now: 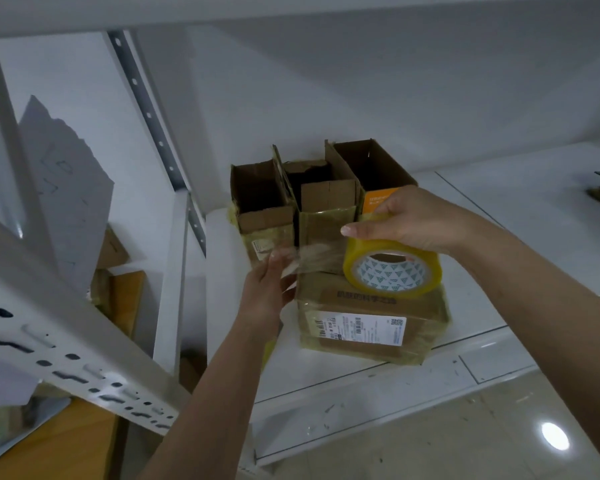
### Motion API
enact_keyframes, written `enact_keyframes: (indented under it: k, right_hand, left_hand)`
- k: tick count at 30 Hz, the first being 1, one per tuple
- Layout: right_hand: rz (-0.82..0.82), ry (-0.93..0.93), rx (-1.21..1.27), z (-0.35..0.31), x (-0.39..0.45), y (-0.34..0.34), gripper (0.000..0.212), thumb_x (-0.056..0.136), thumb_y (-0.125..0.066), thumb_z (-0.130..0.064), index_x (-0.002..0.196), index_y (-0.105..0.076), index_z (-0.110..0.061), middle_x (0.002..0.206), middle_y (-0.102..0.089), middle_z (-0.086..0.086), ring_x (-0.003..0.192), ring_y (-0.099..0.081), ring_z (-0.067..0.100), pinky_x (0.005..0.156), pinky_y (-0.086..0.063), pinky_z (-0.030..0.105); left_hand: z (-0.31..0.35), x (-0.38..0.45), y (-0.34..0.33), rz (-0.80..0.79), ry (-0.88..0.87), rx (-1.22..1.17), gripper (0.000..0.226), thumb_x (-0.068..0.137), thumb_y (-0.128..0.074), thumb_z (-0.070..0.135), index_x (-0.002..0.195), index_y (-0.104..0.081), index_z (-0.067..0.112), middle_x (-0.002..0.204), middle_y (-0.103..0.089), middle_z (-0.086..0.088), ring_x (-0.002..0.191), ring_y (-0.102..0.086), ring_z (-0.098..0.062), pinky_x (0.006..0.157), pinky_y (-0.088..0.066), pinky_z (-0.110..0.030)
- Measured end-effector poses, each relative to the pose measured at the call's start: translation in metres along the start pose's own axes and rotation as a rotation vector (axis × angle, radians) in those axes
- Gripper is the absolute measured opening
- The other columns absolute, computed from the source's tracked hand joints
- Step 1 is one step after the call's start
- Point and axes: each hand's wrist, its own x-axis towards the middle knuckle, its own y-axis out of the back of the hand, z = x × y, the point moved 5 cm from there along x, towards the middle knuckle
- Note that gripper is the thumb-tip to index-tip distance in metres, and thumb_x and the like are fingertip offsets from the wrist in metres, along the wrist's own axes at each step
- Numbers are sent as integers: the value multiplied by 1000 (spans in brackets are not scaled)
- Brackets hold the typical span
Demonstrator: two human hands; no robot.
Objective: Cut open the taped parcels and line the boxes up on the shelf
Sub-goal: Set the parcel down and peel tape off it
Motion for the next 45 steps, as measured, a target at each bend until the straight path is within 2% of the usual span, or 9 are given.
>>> enact_keyframes:
  k: [5,11,16,30,34,36,38,41,45]
  right_hand:
    - [63,20,-23,-2,2,-3,81,53,-60,-76,84,-76,-4,75,-73,9,68,-72,20,72,-58,37]
    - [169,33,61,2,0,-6,64,67,-69,-65,84,-76,-4,72,-73,6,63,-70,14,65,-55,30]
    - [215,78,73,1,1,-6,56,78,-70,-54,86,-74,1,79,-72,16,67,-69,20,62,-51,25]
    - [255,74,63,1,0,-6,55,82,-66,-56,87,-75,-2,83,-72,16,75,-70,23,72,-53,31]
    - [234,91,56,-1,-2,-4,82,73,-57,-72,99,-71,5,95,-69,26,86,-68,36,76,-55,35]
    - [226,90,66,-2,-2,-1,98,63,-52,-79,105,-67,8,102,-66,30,94,-65,44,85,-53,48]
    - [209,52,130,3,-3,6,98,56,-55,-81,105,-70,2,103,-68,25,95,-66,42,87,-55,49]
    - [120,7,283,25,-10,9,76,50,-62,-80,98,-73,-23,104,-72,3,102,-68,24,94,-53,42]
    - [-51,14,617,62,-21,-4,90,54,-75,-75,117,-64,-13,110,-73,8,104,-69,24,92,-56,40]
  left_hand:
    - [-21,0,0,-15,64,21,39,106,-36,34,118,-67,13,110,-73,-8,100,-70,-20,75,-56,-26]
    - [-52,-9,-13,-24,324,-127,52,102,-40,47,82,-81,23,98,-76,-7,86,-74,-21,61,-57,-26]
    - [-57,-7,-15,2,407,-225,48,100,-44,42,80,-82,20,97,-76,-9,83,-74,-25,66,-57,-33]
    - [-66,-7,-8,121,414,-131,31,101,-44,24,120,-67,16,96,-76,-8,79,-74,-25,59,-58,-32]
    - [-33,-3,3,113,73,169,37,105,-37,34,133,-58,20,131,-63,-1,114,-60,-14,98,-48,-32]
    - [4,-11,-5,-78,-260,344,50,99,-38,56,139,-51,29,141,-54,12,126,-49,0,103,-39,-20]
    - [21,-16,-25,-301,-439,725,84,85,-36,74,152,-30,24,158,-28,10,145,-17,-1,118,-17,-28]
    - [27,-15,-55,-437,-519,1184,128,62,-42,90,157,-3,14,164,1,-1,149,11,-12,122,5,-39]
    - [22,-10,-70,-472,-497,1102,135,50,-63,81,157,-9,19,164,-9,-3,151,0,-16,123,-2,-40]
